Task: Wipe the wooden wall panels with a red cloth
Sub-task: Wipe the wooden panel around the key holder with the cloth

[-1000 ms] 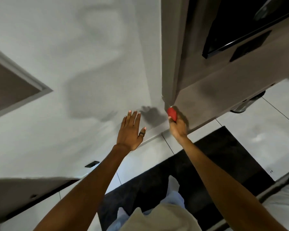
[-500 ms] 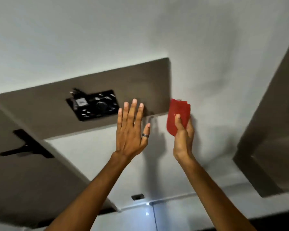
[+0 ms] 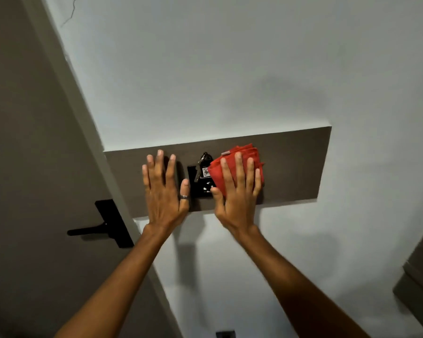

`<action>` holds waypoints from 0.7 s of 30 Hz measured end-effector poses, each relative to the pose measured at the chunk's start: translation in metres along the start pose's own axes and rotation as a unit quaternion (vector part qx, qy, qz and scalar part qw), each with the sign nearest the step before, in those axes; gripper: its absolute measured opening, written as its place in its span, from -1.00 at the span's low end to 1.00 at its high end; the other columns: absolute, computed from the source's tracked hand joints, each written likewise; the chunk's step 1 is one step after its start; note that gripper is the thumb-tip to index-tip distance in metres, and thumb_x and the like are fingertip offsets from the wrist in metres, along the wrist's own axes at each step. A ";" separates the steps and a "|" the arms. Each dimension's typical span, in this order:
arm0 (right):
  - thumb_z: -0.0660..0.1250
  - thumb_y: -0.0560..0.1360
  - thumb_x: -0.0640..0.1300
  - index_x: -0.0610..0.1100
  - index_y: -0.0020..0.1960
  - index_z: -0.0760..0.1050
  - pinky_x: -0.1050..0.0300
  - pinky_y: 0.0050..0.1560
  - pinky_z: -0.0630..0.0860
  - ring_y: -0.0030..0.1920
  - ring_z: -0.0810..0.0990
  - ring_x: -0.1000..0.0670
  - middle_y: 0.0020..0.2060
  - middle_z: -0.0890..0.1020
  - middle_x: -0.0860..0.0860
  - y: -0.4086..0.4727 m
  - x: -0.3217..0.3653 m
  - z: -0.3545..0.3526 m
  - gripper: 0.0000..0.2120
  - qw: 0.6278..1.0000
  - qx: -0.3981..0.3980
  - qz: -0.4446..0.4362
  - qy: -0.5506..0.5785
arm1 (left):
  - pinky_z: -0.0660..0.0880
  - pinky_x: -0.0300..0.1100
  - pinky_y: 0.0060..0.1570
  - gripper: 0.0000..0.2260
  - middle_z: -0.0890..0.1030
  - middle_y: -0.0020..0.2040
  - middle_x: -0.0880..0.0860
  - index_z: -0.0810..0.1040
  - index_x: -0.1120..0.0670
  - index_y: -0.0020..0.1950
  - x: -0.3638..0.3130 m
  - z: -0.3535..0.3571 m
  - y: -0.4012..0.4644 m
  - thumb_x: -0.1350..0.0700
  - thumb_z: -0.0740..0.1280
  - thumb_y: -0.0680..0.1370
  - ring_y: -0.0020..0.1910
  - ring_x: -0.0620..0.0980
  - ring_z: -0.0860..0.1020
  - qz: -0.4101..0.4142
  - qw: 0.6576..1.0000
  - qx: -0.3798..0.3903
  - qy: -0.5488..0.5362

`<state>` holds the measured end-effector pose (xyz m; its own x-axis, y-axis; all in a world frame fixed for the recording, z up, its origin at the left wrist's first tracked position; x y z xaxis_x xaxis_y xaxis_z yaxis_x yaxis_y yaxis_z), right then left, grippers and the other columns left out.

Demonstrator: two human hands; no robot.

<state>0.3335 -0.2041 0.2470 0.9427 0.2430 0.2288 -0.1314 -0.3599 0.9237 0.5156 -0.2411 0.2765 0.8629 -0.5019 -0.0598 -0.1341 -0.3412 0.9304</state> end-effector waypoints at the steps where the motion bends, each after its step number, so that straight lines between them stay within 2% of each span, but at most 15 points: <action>1: 0.01 0.70 0.21 0.04 0.60 0.31 -0.25 0.60 0.15 0.65 0.16 -0.19 0.63 0.24 -0.07 0.004 -0.007 -0.002 -0.47 0.999 -0.020 -0.028 -0.030 | -0.12 0.10 0.64 -0.46 0.13 0.64 0.22 0.18 0.14 0.62 0.004 0.002 0.002 -0.04 0.13 0.68 0.66 0.15 -0.07 0.013 1.000 -0.002 0.008; 3: 0.04 0.71 0.15 0.08 0.54 0.39 -0.20 0.55 0.21 0.60 0.26 -0.19 0.58 0.34 -0.06 0.010 -0.018 -0.006 -0.55 0.996 -0.058 -0.041 -0.053 | -0.12 0.09 0.64 -0.47 0.15 0.63 0.21 0.18 0.12 0.63 0.005 0.008 0.002 -0.03 0.13 0.68 0.67 0.11 -0.10 0.035 0.999 -0.003 0.020; 6: 0.05 0.71 0.12 0.07 0.50 0.42 -0.25 0.53 0.26 0.56 0.30 -0.25 0.53 0.37 -0.08 0.006 -0.010 -0.001 -0.57 0.993 -0.102 0.009 -0.055 | -0.14 0.07 0.64 -0.48 0.17 0.62 0.22 0.16 0.11 0.63 0.010 0.017 0.006 -0.01 0.12 0.69 0.66 0.07 -0.13 0.042 0.999 -0.014 0.027; 9: 0.08 0.69 0.14 0.09 0.48 0.43 -0.19 0.47 0.30 0.52 0.34 -0.22 0.51 0.38 -0.06 0.006 -0.010 -0.002 -0.58 0.990 -0.106 -0.053 -0.082 | -0.16 0.06 0.63 -0.48 0.19 0.61 0.21 0.15 0.11 0.63 0.008 0.021 0.005 0.00 0.12 0.68 0.66 0.05 -0.15 0.041 0.997 -0.040 0.044; 13: 0.11 0.69 0.13 0.05 0.46 0.49 -0.21 0.52 0.28 0.54 0.34 -0.24 0.51 0.39 -0.09 0.010 -0.016 -0.003 -0.59 0.988 -0.143 0.019 -0.060 | -0.16 0.07 0.63 -0.46 0.02 0.65 0.06 0.08 0.09 0.65 0.008 0.022 0.006 -0.02 0.10 0.70 0.66 0.04 -0.16 0.058 0.995 -0.062 0.051; 14: 0.11 0.70 0.12 0.04 0.47 0.48 -0.23 0.53 0.28 0.55 0.33 -0.25 0.51 0.39 -0.10 0.003 -0.014 0.003 -0.59 0.990 -0.132 0.027 -0.052 | -0.17 0.06 0.64 -0.46 -0.02 0.66 0.03 0.06 0.08 0.66 0.009 0.024 0.003 -0.02 0.10 0.70 0.66 0.03 -0.16 0.055 0.996 -0.055 0.049; 18: 0.12 0.70 0.10 0.03 0.47 0.42 -0.26 0.53 0.32 0.53 0.33 -0.27 0.50 0.36 -0.11 -0.022 -0.024 -0.002 -0.61 0.993 -0.101 -0.033 -0.053 | -0.16 0.08 0.64 -0.44 -0.02 0.66 0.06 0.02 0.04 0.67 0.011 0.027 -0.002 -0.02 0.11 0.70 0.66 0.06 -0.15 0.055 0.995 -0.068 0.055; 21: 0.06 0.70 0.15 0.04 0.47 0.41 -0.27 0.53 0.31 0.54 0.32 -0.26 0.51 0.35 -0.11 -0.014 -0.020 0.001 -0.58 0.993 -0.106 0.034 -0.039 | -0.15 0.09 0.64 -0.44 -0.10 0.68 0.03 0.00 0.03 0.67 0.010 0.028 0.002 -0.03 0.09 0.70 0.66 0.06 -0.14 0.056 0.993 -0.077 0.063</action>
<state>0.3169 -0.2048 0.2291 0.9489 0.1519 0.2765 -0.2499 -0.1726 0.9527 0.5105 -0.2688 0.2677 0.9022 -0.4232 0.0832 -0.1639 -0.1579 0.9738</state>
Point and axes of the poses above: each hand's wrist, its own y-axis towards the middle knuckle, its own z-axis out of the palm, x = y × z, the point moved 9 cm from there along y, towards the middle knuckle
